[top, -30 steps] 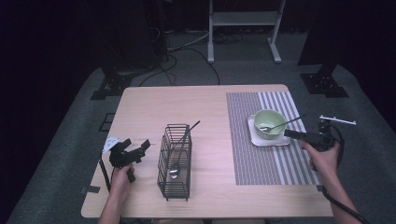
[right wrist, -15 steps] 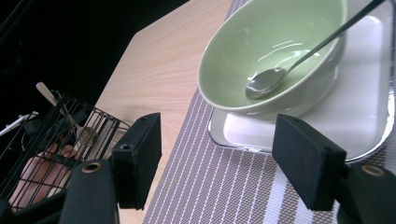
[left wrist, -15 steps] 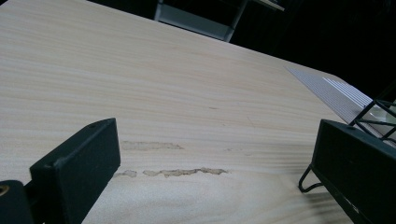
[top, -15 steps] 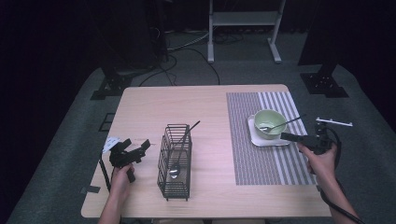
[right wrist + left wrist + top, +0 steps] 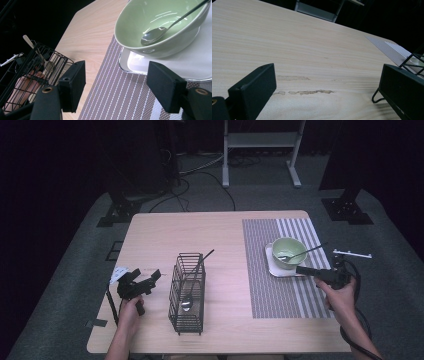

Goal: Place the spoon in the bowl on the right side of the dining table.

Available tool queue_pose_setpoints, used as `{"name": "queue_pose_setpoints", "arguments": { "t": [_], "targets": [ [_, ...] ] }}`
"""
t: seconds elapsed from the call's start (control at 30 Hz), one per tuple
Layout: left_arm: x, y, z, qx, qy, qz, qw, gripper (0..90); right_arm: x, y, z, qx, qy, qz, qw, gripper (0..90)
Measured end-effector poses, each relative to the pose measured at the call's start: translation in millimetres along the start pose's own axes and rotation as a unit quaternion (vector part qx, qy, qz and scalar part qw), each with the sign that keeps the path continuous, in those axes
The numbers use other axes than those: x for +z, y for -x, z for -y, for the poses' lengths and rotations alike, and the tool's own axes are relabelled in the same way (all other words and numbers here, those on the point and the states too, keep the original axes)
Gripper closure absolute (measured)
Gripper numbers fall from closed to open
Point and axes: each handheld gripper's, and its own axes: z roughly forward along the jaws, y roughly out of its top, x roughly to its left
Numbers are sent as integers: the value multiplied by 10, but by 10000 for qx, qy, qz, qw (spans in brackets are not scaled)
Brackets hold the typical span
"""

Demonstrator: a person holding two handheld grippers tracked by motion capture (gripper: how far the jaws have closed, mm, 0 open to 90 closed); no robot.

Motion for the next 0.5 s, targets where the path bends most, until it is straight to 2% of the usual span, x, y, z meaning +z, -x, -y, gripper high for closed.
{"name": "queue_pose_setpoints", "arguments": {
  "t": [0.5],
  "targets": [
    [0, 2, 0, 15, -9, 1, 10000, 1, 39, -21, 110, -55, -126, -42, 9999, 302]
  ]
}}
